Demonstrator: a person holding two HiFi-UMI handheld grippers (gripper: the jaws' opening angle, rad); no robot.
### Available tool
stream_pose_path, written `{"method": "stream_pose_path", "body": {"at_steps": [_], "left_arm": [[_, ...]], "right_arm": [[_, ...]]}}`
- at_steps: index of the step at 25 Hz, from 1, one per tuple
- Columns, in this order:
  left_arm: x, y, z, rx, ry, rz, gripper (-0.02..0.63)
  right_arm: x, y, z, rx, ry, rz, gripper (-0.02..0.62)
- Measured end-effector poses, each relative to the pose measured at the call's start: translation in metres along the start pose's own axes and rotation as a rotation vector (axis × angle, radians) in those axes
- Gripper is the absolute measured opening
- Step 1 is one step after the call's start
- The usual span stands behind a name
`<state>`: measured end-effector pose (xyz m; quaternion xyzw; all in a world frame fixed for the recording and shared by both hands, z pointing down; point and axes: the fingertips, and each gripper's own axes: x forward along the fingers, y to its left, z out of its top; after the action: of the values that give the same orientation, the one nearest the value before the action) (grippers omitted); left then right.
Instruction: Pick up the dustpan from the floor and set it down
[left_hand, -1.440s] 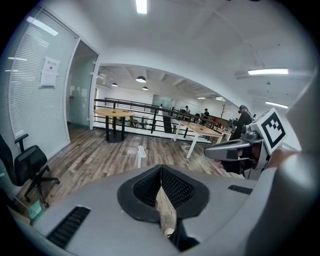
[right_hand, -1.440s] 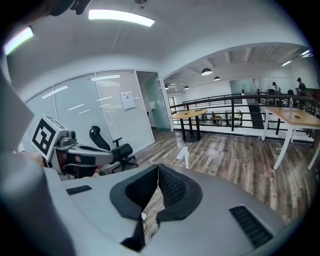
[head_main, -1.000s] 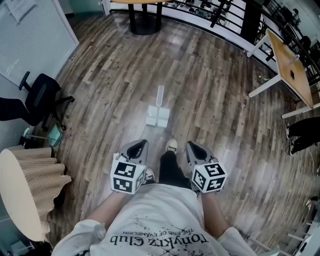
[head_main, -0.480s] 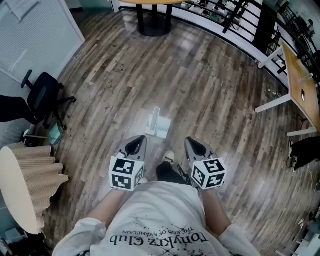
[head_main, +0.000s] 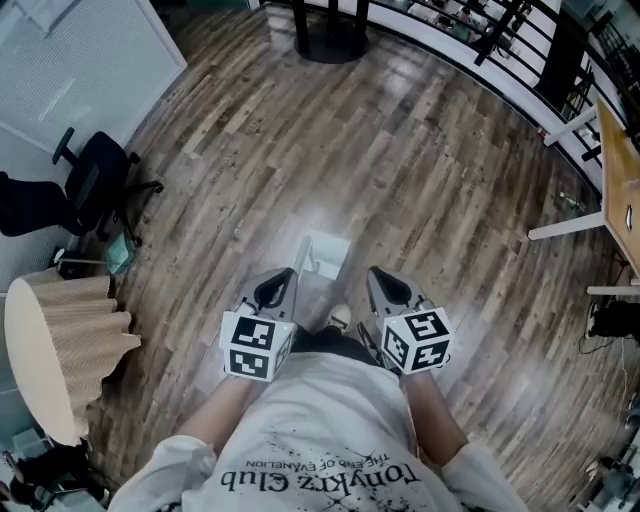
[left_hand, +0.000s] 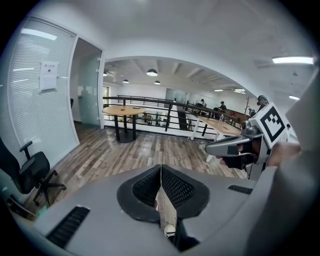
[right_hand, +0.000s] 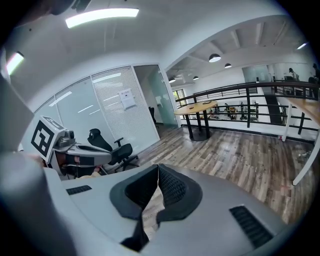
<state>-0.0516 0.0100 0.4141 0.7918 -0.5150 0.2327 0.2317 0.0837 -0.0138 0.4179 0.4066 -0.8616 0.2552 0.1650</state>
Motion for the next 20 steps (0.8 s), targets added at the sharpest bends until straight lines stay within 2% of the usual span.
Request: {"method": "stream_pose_path", "body": {"at_steps": [7,15,20], "left_arm": [[0.024,0.012,-0.002,0.019,0.053,-0.004,0.025],[0.045,0.032,-0.011,0.082,0.095,-0.039,0.025],[0.062,0.034,-0.025,0.091,0.126,-0.062,0.026]], "right_arm": [[0.012,-0.015,0.001,0.040,0.013,-0.020,0.026],[0.027,-0.010,-0.010,0.086,0.037,-0.066,0.026],[0.030,-0.009,-0.022,0.089,0.052,-0.078,0.026]]}}
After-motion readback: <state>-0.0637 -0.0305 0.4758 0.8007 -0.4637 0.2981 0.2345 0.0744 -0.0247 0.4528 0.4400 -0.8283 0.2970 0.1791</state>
